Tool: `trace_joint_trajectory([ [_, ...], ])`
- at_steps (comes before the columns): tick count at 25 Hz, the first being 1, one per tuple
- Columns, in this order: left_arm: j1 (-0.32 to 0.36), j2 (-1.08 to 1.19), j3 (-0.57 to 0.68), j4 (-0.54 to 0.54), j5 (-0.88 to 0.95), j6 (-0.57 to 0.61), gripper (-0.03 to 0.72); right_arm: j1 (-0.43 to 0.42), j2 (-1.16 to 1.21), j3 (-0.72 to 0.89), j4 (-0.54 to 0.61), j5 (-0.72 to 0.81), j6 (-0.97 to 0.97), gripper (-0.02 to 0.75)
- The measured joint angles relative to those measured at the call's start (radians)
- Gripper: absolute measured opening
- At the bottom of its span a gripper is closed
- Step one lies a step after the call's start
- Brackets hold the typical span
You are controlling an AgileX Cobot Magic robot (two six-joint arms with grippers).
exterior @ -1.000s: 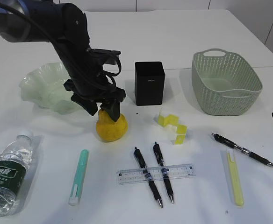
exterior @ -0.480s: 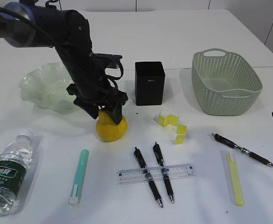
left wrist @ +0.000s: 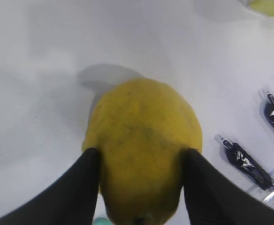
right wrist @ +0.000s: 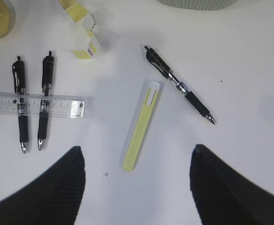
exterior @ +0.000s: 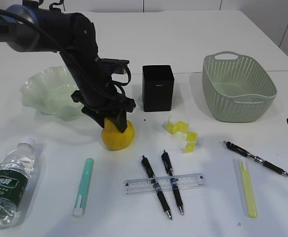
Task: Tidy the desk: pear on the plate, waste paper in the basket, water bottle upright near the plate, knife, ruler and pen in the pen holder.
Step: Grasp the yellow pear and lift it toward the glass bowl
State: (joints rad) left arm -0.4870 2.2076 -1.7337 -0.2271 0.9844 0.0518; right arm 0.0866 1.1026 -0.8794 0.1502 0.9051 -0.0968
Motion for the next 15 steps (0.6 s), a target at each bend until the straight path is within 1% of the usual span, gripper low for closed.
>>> trace_joint_trajectory([
  [3,0.0,0.0,-0.002,0.0,0.008,0.0,0.356,0.0,0.0,0.0,0.0,0.0,0.0,0.517],
  [7,0.0,0.0,-0.02,-0.002,0.054,0.0,0.356,0.0,0.0,0.0,0.0,0.0,0.0,0.517],
  [12,0.0,-0.004,-0.115,0.035,0.094,0.0,0.356,0.0,0.0,0.0,0.0,0.0,0.0,0.517],
  [15,0.0,-0.024,-0.181,0.088,0.119,0.0,0.355,0.0,0.0,0.0,0.0,0.0,0.0,0.517],
])
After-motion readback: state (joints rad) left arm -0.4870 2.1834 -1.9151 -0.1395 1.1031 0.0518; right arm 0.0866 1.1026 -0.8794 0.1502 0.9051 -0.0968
